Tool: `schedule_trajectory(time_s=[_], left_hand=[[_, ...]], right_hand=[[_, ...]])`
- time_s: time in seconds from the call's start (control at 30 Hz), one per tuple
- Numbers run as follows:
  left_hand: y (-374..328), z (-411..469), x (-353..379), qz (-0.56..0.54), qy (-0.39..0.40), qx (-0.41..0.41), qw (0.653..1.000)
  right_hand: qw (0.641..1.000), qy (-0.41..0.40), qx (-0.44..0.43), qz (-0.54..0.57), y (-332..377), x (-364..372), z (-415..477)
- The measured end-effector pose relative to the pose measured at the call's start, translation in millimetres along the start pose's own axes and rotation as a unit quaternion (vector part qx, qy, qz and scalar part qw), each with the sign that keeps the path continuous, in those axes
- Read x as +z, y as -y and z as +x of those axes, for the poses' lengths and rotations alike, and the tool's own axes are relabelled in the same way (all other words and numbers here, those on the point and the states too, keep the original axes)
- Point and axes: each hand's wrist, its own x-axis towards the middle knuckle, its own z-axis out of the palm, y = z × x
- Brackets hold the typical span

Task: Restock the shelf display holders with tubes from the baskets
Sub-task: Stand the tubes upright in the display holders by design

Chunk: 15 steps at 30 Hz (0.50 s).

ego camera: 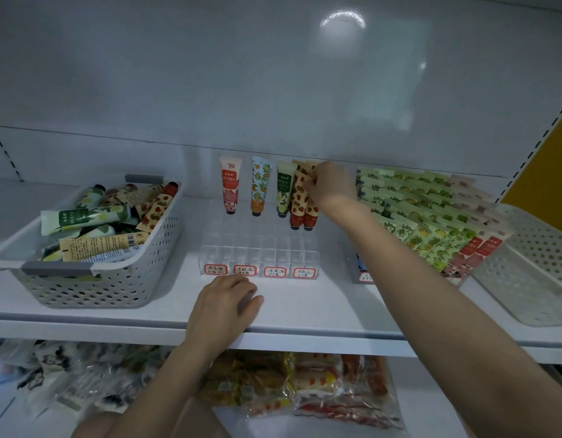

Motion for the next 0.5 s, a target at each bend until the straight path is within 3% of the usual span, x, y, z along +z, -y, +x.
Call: schedule_trajectory(time_s=[0.5], left_hand=[[-0.9, 0.5, -2.2, 0.009, -0.007, 0.007, 1.000]], right_hand=[[0.997, 0.002, -0.011, 0.076, -2.0, -4.5, -10.2]])
